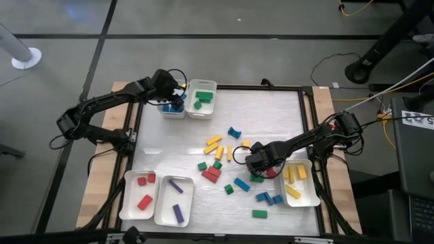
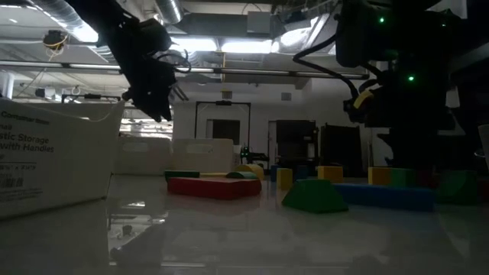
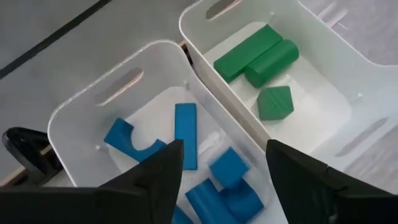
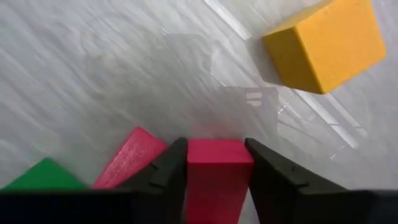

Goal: Sort blocks
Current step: Put the red block into the bottom left white bin

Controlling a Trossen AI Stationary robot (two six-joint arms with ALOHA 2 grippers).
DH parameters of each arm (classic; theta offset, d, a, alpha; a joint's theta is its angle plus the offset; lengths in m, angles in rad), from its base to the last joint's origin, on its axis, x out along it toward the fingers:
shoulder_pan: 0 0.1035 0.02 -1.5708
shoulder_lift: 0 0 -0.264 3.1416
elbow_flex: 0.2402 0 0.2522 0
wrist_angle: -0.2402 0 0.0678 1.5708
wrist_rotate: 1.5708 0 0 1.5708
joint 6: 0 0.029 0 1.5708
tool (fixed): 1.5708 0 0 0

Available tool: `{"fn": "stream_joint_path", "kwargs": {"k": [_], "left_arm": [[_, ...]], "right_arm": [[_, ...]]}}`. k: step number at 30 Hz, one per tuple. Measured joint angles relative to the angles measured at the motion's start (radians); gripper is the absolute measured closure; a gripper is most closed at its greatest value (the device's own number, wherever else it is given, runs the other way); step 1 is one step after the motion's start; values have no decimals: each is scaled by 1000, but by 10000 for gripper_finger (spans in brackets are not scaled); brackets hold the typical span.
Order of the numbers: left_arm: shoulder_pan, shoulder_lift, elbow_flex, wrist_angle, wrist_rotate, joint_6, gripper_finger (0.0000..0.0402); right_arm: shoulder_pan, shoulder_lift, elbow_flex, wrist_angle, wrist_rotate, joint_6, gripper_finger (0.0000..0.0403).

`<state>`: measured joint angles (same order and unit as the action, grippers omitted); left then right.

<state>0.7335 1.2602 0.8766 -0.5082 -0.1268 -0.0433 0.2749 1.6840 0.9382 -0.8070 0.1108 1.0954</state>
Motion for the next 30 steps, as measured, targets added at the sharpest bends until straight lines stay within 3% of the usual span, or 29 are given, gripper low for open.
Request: {"fn": "stream_joint_path", "kwargs": {"k": [8, 16, 22, 26, 30], "left_arm": [[-18, -32, 45, -106, 96, -24, 189], [-115, -224, 51, -239, 222, -9, 194], [-227, -417, 50, -408, 344, -90, 197], [-325, -537, 23, -422, 410, -260, 197], [-422, -620, -26, -375, 412, -445, 197]], "right_arm": [[0, 2, 88, -4, 0, -81, 269], [0, 2, 301, 20, 75, -264, 266], [0, 2, 352, 373, 113, -489, 263], [0, 15, 354, 643, 103, -653, 259], [0, 16, 354, 816, 106, -833, 263]]}}
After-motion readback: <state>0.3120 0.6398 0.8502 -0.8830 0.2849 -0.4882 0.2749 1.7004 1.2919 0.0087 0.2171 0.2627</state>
